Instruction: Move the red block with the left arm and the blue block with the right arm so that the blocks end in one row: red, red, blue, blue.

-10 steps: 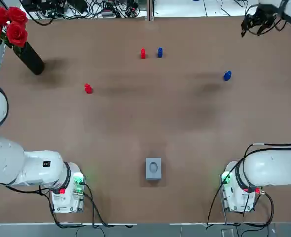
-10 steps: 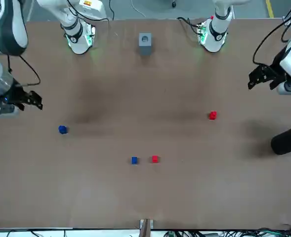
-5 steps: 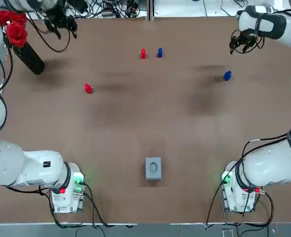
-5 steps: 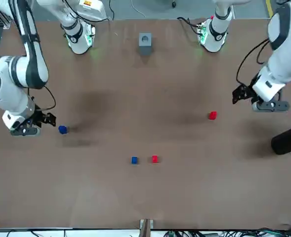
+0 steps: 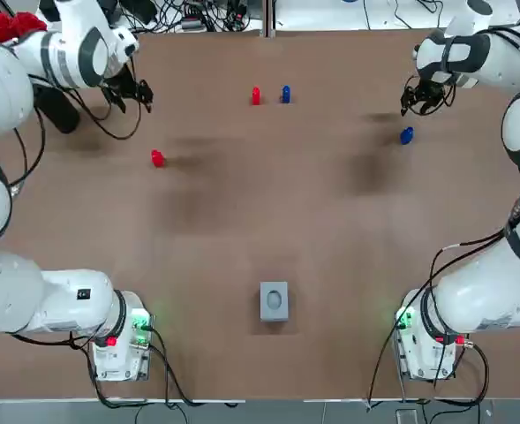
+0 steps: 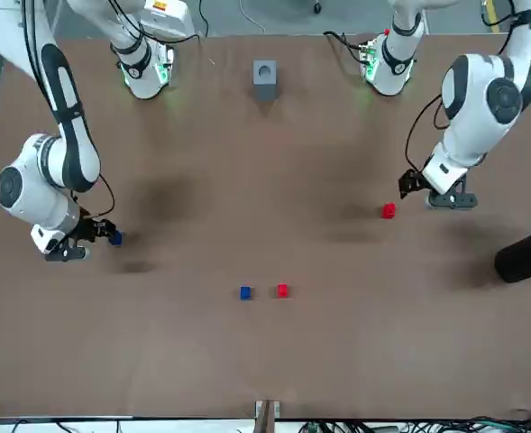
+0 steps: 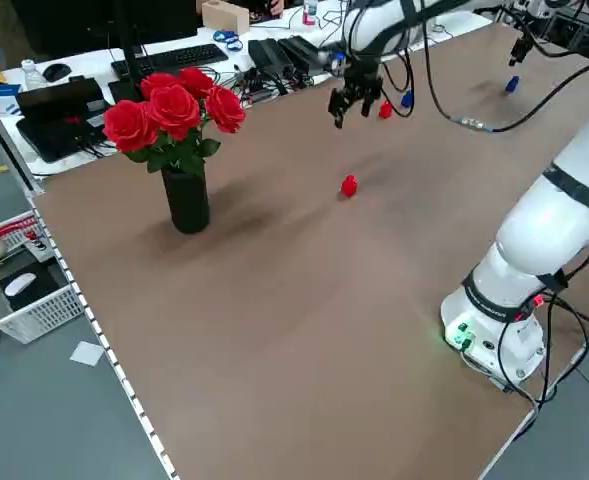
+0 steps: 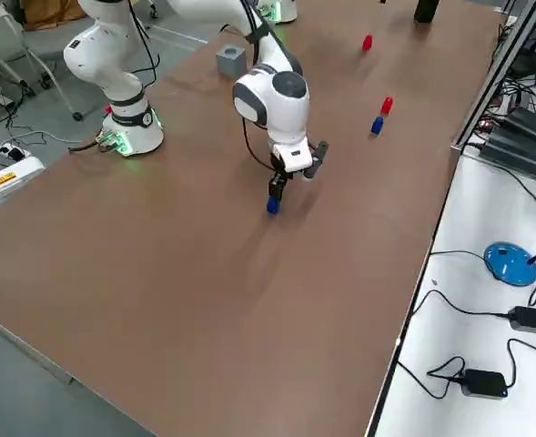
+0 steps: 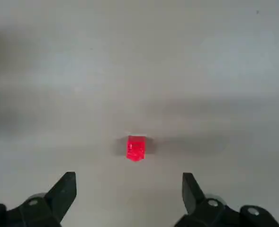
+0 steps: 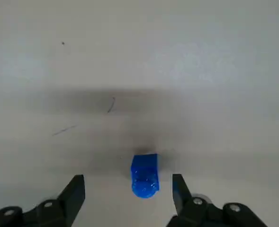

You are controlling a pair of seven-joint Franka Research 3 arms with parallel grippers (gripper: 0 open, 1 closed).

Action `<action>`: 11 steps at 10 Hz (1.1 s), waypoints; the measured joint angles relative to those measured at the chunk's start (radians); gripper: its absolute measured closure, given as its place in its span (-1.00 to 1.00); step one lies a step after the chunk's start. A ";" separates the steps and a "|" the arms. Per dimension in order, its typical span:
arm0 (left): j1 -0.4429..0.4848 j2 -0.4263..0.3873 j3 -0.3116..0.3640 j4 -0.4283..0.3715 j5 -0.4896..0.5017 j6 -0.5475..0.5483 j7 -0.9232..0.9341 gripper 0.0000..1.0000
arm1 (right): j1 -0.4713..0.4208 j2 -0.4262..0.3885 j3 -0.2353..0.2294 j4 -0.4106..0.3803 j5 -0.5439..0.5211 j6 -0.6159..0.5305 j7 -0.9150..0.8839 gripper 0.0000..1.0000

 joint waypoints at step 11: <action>0.002 0.246 -0.012 -0.099 0.000 0.303 0.000 -0.63 | 0.000 0.038 0.003 -0.081 0.001 0.138 -0.024 -0.32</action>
